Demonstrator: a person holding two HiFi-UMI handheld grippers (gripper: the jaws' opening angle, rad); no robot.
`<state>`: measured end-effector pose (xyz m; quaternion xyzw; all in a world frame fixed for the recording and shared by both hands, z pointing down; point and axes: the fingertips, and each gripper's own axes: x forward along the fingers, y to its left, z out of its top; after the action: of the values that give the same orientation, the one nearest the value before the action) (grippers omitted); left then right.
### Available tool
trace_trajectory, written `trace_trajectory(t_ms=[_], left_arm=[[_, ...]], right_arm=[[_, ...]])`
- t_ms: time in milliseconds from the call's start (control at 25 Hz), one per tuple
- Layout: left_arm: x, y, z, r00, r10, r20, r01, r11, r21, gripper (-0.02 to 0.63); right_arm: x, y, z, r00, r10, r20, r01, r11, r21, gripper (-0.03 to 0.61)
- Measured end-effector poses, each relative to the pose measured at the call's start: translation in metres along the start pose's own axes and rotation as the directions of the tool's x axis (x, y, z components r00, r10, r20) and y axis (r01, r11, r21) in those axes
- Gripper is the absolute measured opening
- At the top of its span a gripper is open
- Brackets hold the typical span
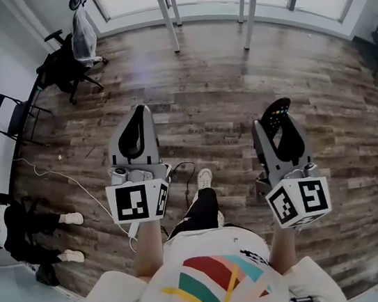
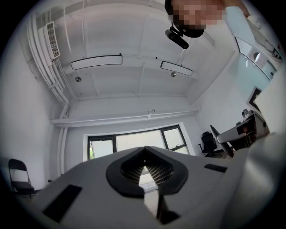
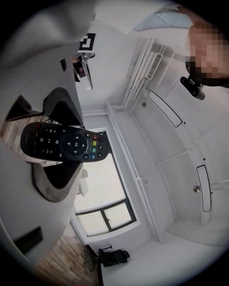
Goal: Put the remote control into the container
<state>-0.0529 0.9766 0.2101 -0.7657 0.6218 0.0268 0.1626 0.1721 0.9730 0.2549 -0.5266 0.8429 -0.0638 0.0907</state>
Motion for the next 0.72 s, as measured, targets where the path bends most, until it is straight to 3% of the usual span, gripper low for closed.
trace_trajectory(t_ms=[320,720], left_arm=[[0.044,0.005,-0.016,0.999,-0.022,0.029,0.023,1.0,-0.008,0.006],[0.171,0.015,-0.057,0.997,-0.054,0.046,0.057,0.997,-0.056,0.005]], right_arm=[[0.038,-0.014,-0.007,1.0,-0.017,0.001,0.017,0.998,-0.061,0.255],[0.152,-0.038,-0.016,0.997,0.039,-0.061,-0.048,0.987,-0.154,0.255]])
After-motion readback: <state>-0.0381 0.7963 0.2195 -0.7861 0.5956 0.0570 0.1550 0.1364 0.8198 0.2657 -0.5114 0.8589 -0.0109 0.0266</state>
